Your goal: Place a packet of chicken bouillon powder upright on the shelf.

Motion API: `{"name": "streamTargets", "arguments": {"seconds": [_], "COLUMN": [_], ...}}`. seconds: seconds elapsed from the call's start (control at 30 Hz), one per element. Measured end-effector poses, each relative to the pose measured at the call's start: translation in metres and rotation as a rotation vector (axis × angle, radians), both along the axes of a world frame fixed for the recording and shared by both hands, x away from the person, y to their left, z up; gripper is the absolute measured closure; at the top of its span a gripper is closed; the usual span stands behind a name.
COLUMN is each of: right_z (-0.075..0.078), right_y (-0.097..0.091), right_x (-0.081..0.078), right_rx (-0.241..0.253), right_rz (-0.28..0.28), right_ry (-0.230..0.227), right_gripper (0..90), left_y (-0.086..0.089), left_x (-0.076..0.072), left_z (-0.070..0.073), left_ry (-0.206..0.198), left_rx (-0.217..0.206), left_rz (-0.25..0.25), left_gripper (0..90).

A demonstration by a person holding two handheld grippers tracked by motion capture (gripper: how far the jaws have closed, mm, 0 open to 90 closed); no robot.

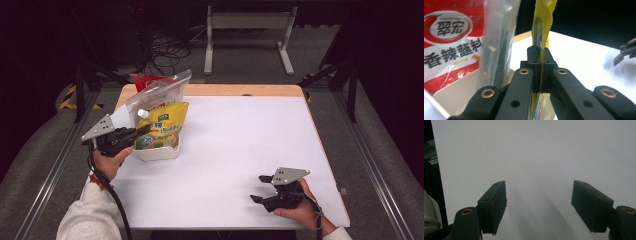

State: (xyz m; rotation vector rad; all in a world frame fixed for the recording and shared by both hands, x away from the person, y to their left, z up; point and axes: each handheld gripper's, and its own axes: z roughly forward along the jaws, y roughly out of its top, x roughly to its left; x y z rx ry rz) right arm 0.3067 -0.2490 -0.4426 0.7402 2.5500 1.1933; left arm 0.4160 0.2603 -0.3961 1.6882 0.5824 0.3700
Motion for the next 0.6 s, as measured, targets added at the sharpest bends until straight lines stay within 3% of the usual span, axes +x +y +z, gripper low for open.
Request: {"name": "streamTargets", "arguments": {"seconds": [0.2,0.27,0.6], "right_z": [0.001,0.001,0.002], "right_y": [0.000,0.000,0.002], "right_x": [-0.001,0.000,0.000], "right_rx": [0.004,0.003,0.004], "right_rz": [0.001,0.002,0.008], "right_ry": [-0.005,-0.004,-0.009], "right_gripper": [28.0,27.9,27.9], "left_y": [0.003,0.003,0.007], "left_x": [-0.002,-0.004,-0.006], "left_z": [-0.004,-0.005,-0.013], "left_ry": [0.004,-0.004,0.013], "left_rx": [0.024,0.050,0.057], "left_rz": [0.047,0.071,0.100], "left_gripper": [89.6,89.6,89.4]}}
